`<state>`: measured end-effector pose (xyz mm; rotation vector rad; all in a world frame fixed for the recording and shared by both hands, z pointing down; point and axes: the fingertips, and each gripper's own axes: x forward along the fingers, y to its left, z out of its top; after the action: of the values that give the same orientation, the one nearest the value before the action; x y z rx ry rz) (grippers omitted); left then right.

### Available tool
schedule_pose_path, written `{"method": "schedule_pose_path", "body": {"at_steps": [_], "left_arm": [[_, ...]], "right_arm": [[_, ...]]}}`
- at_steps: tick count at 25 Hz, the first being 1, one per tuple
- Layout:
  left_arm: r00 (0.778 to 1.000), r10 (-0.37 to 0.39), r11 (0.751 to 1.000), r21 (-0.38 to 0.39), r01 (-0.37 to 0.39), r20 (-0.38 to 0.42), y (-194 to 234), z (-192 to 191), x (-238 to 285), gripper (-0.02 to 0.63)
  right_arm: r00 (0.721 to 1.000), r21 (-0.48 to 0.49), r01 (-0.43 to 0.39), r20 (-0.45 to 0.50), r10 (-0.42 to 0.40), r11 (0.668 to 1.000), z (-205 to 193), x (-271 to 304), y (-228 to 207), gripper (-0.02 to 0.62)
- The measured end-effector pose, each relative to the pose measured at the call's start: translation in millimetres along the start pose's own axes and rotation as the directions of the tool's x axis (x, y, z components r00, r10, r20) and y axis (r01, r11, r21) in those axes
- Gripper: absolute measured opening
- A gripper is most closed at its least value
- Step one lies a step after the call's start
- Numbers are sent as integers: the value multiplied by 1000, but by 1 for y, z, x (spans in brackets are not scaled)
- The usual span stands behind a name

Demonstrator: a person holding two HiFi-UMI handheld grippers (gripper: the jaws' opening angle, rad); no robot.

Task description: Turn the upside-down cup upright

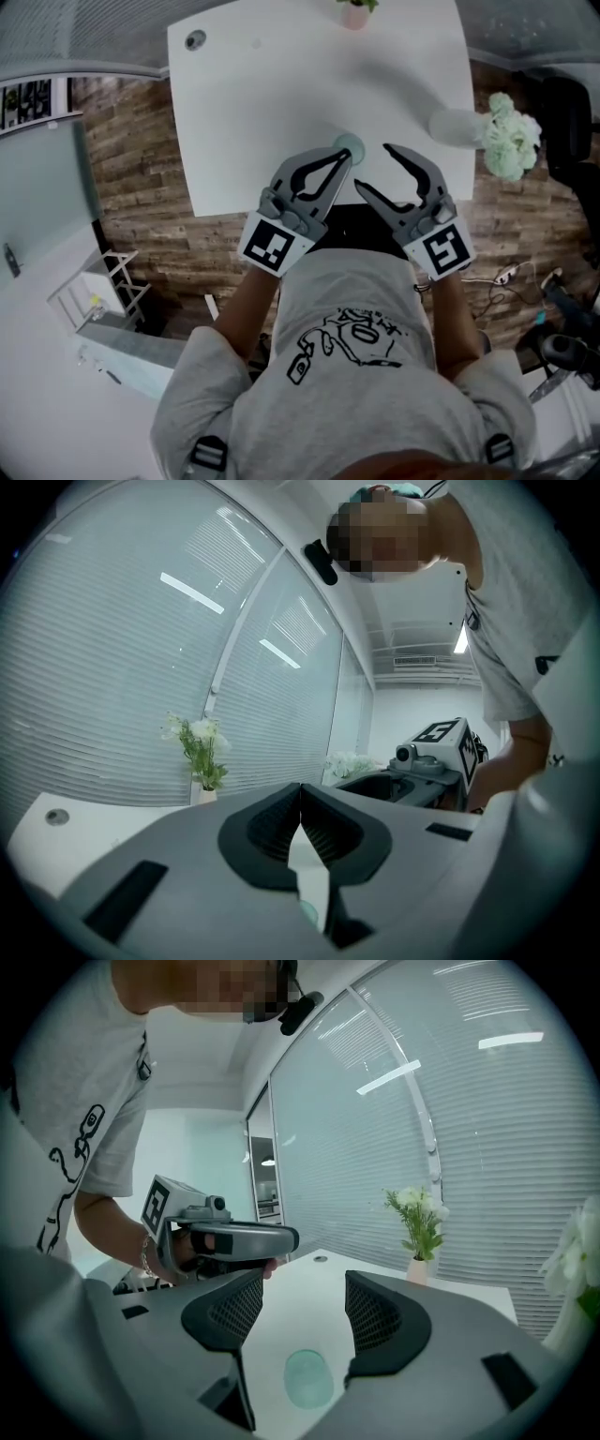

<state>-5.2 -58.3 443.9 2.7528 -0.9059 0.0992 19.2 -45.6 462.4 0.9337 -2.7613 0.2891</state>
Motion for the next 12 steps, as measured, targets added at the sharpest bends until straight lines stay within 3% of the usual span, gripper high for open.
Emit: {"method": "schedule_pose_path", "body": {"at_steps": [12], "left_arm": [[999, -9, 1000, 19, 10, -34, 7, -34, -1, 5]], "right_arm": [[1000, -13, -7, -12, 7, 1000, -37, 14, 5, 308]]}}
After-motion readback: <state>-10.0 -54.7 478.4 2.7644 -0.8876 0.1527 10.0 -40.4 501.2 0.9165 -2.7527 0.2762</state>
